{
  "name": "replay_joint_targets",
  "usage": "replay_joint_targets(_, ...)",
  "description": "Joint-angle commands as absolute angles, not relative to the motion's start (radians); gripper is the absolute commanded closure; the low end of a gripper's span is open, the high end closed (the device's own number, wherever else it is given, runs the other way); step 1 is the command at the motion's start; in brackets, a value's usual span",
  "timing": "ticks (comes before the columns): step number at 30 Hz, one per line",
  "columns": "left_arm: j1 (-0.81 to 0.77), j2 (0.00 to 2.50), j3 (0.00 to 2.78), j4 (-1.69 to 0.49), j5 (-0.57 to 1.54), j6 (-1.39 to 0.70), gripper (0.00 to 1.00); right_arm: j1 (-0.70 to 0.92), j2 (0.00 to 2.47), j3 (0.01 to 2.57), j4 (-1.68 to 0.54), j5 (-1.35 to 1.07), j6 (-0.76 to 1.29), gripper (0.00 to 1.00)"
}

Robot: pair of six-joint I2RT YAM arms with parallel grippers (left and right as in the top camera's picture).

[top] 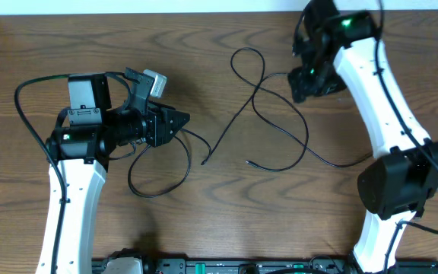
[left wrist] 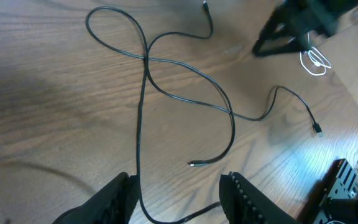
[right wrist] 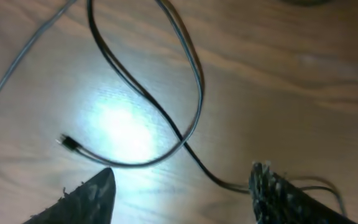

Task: Untangle cables

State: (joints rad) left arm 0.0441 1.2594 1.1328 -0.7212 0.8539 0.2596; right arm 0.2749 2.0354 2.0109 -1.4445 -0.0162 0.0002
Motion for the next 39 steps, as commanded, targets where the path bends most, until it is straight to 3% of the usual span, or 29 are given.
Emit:
replay_joint_targets(1,0.041,1.259,1.134,-0.721,0.852,0.262,0.57,0.292,2.035,1.879,-1.365,-0.042,-0.031,0.40)
replay_joint_targets(10,0.041,1.259,1.134,-0.721,0.852,0.262,0.58,0.373,2.035,1.620,-1.111,-0.116,-0.179,0.38)
replay_joint_targets(16,0.041,1.259,1.134,-0.721,0.852,0.261,0.58,0.400,2.035,1.518,-0.984,-0.104,-0.226,0.50)
replay_joint_targets(29,0.041,1.259,1.134,-0.722,0.852,0.262,0.59,0.400,2.036,1.369,-0.809,-0.104,-0.226,0.53)
replay_joint_targets(39,0.041,1.259,1.134,-0.722,0.852,0.261,0.58,0.400,2.038,1.293,-0.719,-0.104,-0.226,0.66)
